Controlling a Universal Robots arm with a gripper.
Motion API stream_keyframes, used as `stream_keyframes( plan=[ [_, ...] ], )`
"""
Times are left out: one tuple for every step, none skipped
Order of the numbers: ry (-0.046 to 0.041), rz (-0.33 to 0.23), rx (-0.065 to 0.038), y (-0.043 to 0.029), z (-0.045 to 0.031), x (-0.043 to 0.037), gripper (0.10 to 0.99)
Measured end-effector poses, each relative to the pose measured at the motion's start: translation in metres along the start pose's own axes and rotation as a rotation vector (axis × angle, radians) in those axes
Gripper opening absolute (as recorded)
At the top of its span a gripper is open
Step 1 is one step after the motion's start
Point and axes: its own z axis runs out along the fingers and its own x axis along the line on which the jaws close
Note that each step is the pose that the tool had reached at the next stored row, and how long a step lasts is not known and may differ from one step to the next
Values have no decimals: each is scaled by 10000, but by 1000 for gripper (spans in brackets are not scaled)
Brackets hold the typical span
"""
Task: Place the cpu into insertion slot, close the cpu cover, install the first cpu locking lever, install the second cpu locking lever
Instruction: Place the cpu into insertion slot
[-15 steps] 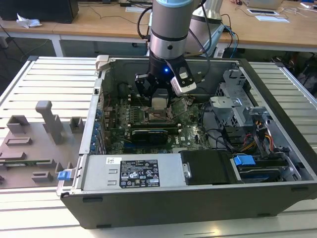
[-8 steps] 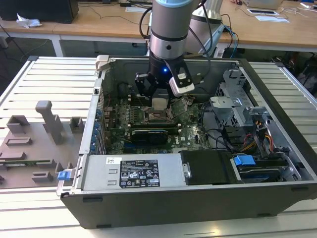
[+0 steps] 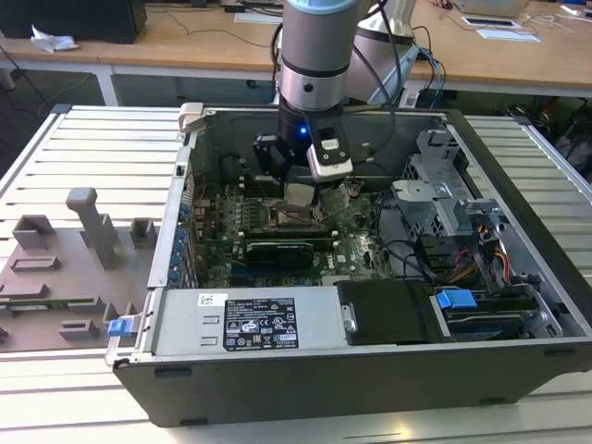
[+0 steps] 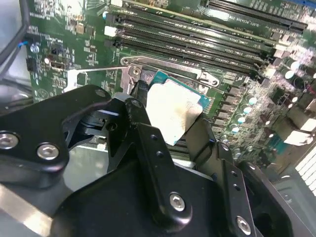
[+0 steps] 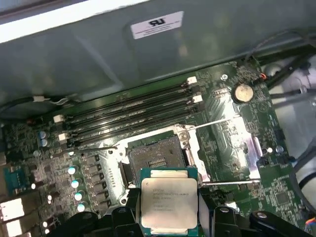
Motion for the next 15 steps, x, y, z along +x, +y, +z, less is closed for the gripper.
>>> stream_keyframes(
  plan=[
    [-17,207,3,0,0,0,545],
    [-27,334,4,0,1,0,545],
    [-42,512,4,0,1,0,545],
    [-61,752,2,0,2,0,545],
    [-71,882,3,0,2,0,545],
    [-84,1055,2,0,2,0,545],
    [-97,1207,1,0,3,0,545],
    [-105,1311,1,0,3,0,545],
    [-133,1660,0,0,4,0,545],
    [-150,1885,-1,0,5,0,545],
    [-163,2049,-2,0,5,0,545],
    [-174,2185,-2,0,6,0,545],
    [-193,2426,-2,0,6,0,545],
    [-202,2550,-3,0,6,0,545],
    [-220,2773,-4,-1,7,0,545]
  ],
)
